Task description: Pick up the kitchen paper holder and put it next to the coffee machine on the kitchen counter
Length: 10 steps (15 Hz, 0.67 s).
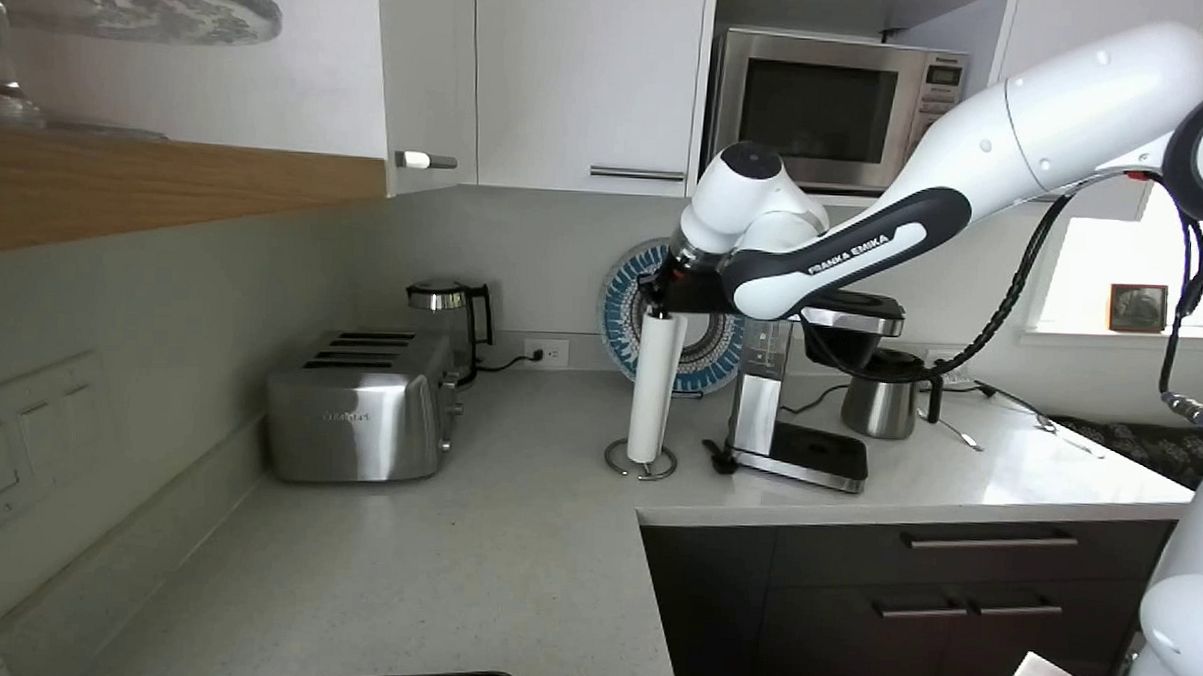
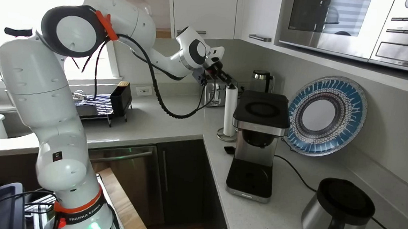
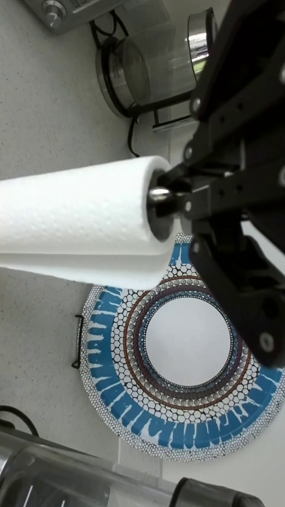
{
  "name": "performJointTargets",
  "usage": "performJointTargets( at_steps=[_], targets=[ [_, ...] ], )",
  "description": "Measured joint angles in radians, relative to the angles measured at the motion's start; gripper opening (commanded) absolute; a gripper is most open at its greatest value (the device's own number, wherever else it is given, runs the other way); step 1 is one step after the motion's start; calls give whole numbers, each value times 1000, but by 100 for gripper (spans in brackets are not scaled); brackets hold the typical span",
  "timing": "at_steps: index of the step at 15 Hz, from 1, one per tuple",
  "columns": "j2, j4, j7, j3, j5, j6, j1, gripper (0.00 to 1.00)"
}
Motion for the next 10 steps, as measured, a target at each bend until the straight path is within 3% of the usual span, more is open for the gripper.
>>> performJointTargets(
  at_steps=[7, 8, 9, 10],
  targets=[
    [3, 50, 0, 5, 0, -10, 6, 81],
    [1, 57, 0, 7, 0, -11, 8, 85],
    [-2, 62, 0, 12, 1, -17, 10, 98],
    [-8, 63, 0, 17, 10, -28, 14, 99]
  ],
)
